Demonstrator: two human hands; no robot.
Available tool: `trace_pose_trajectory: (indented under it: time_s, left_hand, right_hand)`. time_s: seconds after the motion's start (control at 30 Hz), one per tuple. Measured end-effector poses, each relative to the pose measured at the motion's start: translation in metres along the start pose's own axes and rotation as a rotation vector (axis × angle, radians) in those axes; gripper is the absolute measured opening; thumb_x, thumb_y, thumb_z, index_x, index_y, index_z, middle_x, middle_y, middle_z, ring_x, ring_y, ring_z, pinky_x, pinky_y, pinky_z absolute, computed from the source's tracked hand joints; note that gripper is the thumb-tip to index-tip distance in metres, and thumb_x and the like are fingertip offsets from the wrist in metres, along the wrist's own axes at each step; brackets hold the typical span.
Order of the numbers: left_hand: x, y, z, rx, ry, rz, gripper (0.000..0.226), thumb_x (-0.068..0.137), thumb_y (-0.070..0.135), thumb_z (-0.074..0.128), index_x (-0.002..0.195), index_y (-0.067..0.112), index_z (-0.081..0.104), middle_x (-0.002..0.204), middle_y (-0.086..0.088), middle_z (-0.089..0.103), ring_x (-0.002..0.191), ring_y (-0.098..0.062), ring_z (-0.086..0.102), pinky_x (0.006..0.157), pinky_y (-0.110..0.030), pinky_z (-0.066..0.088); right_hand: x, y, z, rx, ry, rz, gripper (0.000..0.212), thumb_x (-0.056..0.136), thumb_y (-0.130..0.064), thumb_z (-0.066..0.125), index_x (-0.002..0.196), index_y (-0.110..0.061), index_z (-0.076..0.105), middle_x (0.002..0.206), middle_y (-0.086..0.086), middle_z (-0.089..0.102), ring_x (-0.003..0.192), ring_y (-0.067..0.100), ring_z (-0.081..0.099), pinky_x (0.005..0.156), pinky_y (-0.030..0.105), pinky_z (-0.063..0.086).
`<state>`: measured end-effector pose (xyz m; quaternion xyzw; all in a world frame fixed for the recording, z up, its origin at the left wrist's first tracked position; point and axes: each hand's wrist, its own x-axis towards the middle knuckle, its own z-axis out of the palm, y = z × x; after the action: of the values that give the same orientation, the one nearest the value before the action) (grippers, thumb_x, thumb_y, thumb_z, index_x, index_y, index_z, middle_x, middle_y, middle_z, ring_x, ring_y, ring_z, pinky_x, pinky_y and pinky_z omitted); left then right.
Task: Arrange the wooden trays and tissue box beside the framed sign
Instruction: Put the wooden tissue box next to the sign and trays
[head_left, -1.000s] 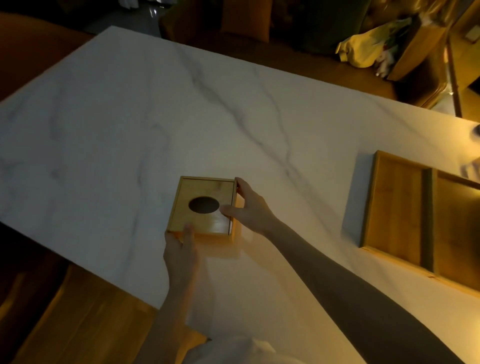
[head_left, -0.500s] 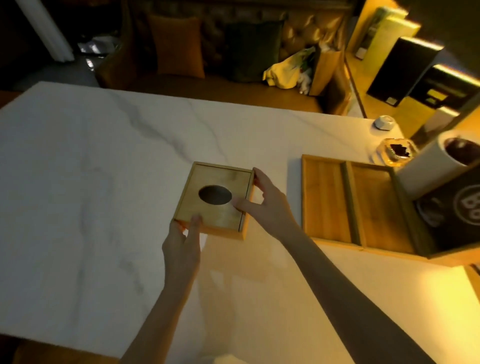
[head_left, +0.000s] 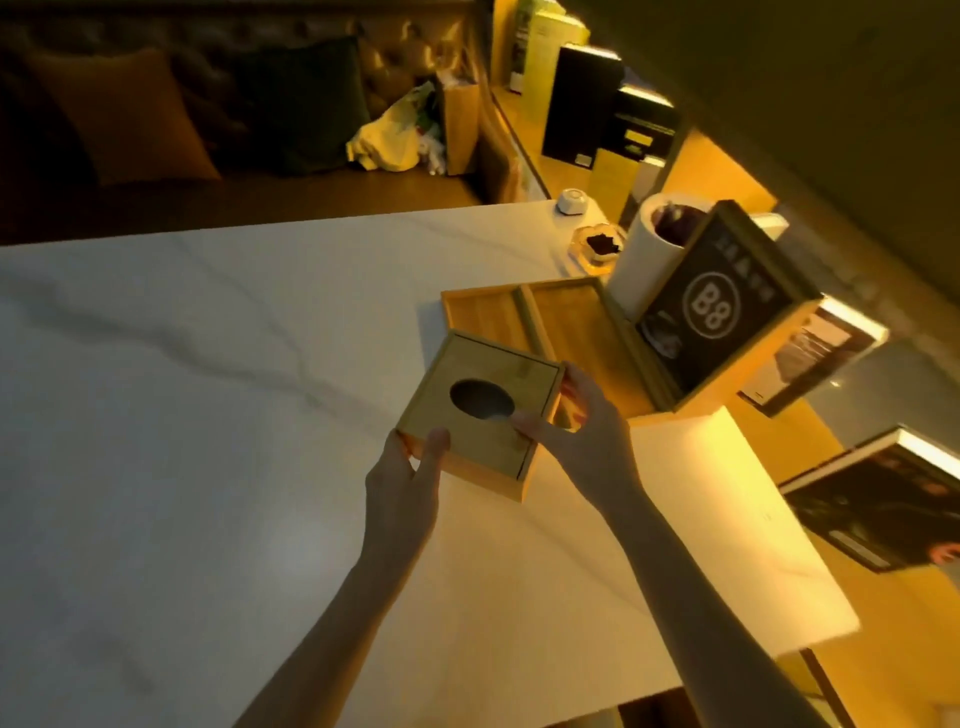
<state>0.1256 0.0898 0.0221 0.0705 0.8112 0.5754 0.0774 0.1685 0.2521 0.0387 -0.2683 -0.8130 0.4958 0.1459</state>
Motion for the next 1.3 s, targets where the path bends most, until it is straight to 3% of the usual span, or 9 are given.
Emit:
trace_pose_trajectory:
  time_s: [0.17, 0.3, 0.4, 0.5, 0.67, 0.9, 1.17, 1.23, 1.3]
  left_hand:
    - [0.005, 0.004, 0.046, 0.051, -0.171, 0.022, 0.031, 0.088, 0.035, 0.045, 0.104, 0.009, 0.051, 0.070, 0.001, 0.054, 0.057, -0.011, 0.049, 0.046, -0.009, 0.041]
    - [0.007, 0.003, 0.080, 0.088, -0.254, -0.003, 0.030, 0.088, 0.035, 0.045, 0.090, 0.006, 0.051, 0.081, -0.015, 0.059, 0.067, -0.017, 0.054, 0.058, -0.021, 0.043]
    - [0.004, 0.002, 0.100, 0.097, -0.313, 0.000, 0.027, 0.088, 0.034, 0.045, 0.086, 0.007, 0.049, 0.075, -0.007, 0.056, 0.064, -0.013, 0.052, 0.055, -0.015, 0.042]
    - [0.000, -0.001, 0.117, 0.087, -0.345, 0.001, 0.023, 0.088, 0.032, 0.047, 0.085, 0.009, 0.050, 0.078, -0.009, 0.060, 0.066, -0.015, 0.056, 0.054, -0.013, 0.045]
    - [-0.007, -0.003, 0.140, 0.072, -0.443, -0.013, 0.025, 0.088, 0.028, 0.047, 0.097, 0.005, 0.053, 0.089, -0.003, 0.060, 0.074, -0.005, 0.056, 0.057, 0.002, 0.043]
    - [-0.022, -0.004, 0.159, 0.100, -0.531, -0.056, 0.019, 0.089, 0.027, 0.046, 0.089, 0.008, 0.049, 0.067, 0.006, 0.049, 0.061, -0.008, 0.050, 0.047, -0.002, 0.039]
    - [-0.028, -0.011, 0.167, 0.156, -0.517, -0.067, 0.021, 0.089, 0.027, 0.046, 0.092, 0.006, 0.049, 0.080, -0.005, 0.055, 0.062, -0.008, 0.051, 0.047, -0.001, 0.041]
    - [-0.028, -0.011, 0.167, 0.177, -0.528, -0.086, 0.028, 0.088, 0.028, 0.046, 0.099, 0.003, 0.050, 0.090, -0.011, 0.059, 0.070, -0.011, 0.055, 0.051, 0.000, 0.042]
    - [-0.030, -0.012, 0.165, 0.229, -0.525, -0.082, 0.045, 0.088, 0.032, 0.045, 0.122, 0.003, 0.041, 0.120, -0.016, 0.054, 0.107, -0.026, 0.056, 0.076, -0.004, 0.043]
  right_hand:
    - [-0.010, 0.031, -0.034, -0.007, 0.160, 0.145, 0.081, 0.067, -0.042, 0.073, 0.135, -0.020, 0.036, 0.136, 0.003, 0.051, 0.124, 0.023, 0.046, 0.090, 0.034, 0.043]
    - [-0.016, 0.053, -0.056, 0.006, 0.244, 0.228, 0.079, 0.069, -0.035, 0.074, 0.136, -0.020, 0.035, 0.139, 0.004, 0.048, 0.126, 0.024, 0.044, 0.092, 0.036, 0.043]
    - [-0.019, 0.066, -0.069, 0.056, 0.266, 0.279, 0.076, 0.071, -0.029, 0.074, 0.136, -0.019, 0.036, 0.141, 0.004, 0.046, 0.128, 0.024, 0.042, 0.093, 0.033, 0.040]
    - [-0.023, 0.078, -0.078, 0.078, 0.279, 0.344, 0.078, 0.072, -0.028, 0.074, 0.137, -0.019, 0.033, 0.143, 0.005, 0.042, 0.130, 0.025, 0.039, 0.101, 0.041, 0.039]
    - [-0.033, 0.098, -0.092, 0.130, 0.313, 0.414, 0.077, 0.072, -0.028, 0.073, 0.137, -0.020, 0.033, 0.143, 0.004, 0.042, 0.131, 0.026, 0.038, 0.102, 0.043, 0.038]
    - [-0.045, 0.119, -0.102, 0.218, 0.331, 0.444, 0.076, 0.074, -0.024, 0.072, 0.138, -0.020, 0.030, 0.145, 0.004, 0.039, 0.134, 0.025, 0.033, 0.104, 0.044, 0.036]
    - [-0.048, 0.137, -0.101, 0.256, 0.313, 0.449, 0.077, 0.074, -0.025, 0.072, 0.138, -0.021, 0.029, 0.145, 0.002, 0.039, 0.134, 0.022, 0.034, 0.098, 0.036, 0.036]
    - [-0.047, 0.138, -0.102, 0.229, 0.293, 0.454, 0.077, 0.075, -0.028, 0.070, 0.139, -0.020, 0.028, 0.145, 0.003, 0.038, 0.133, 0.023, 0.034, 0.100, 0.038, 0.035]
    - [-0.046, 0.138, -0.106, 0.168, 0.300, 0.457, 0.072, 0.079, -0.031, 0.065, 0.140, -0.020, 0.029, 0.147, 0.004, 0.037, 0.134, 0.024, 0.034, 0.104, 0.041, 0.034]
